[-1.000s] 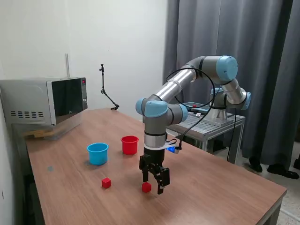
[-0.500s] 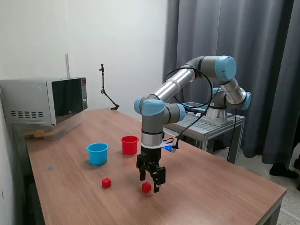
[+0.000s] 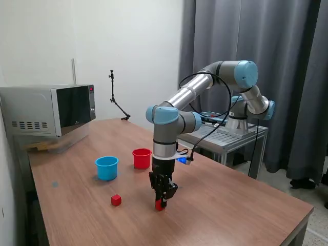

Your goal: Place red objects in the red bin, and blue objects in the blue bin.

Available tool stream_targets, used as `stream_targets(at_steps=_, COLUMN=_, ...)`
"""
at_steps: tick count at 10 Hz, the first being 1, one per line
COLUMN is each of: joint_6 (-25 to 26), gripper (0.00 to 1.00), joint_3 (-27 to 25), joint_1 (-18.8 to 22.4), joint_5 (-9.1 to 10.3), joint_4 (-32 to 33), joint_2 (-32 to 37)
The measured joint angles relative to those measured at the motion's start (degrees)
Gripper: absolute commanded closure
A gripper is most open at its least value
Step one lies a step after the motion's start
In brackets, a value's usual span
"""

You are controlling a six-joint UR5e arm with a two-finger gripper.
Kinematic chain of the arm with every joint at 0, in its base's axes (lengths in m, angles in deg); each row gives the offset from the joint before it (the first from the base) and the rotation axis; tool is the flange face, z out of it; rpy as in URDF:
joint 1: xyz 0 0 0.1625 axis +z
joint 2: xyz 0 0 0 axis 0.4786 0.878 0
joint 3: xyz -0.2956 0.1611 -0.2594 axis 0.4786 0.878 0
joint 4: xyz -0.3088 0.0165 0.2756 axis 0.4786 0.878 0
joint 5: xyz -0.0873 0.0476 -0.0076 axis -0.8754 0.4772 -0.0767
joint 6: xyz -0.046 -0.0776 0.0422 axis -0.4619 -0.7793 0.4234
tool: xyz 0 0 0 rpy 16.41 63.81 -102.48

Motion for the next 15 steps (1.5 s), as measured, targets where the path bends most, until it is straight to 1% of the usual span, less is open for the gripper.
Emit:
stream_targets(at_steps=12, joint_6=-0.15, gripper=1.00, joint_3=-1.17, joint_1=-0.36, joint_5=-0.06, joint_4=-1.66, joint_2=5.09)
stream_targets(at_steps=13, joint_6=-0.08, gripper=1.00, joint_3=-1.17, joint_1=-0.67, joint_5=-0.41, joint_4=-2.50, joint_2=5.64)
stream_targets(at_steps=15, joint_6=0.00, gripper=1.00, joint_3=-1.21, joint_1=-1.12, joint_5=-1.98, joint_4=-4.14, joint_2=6.76)
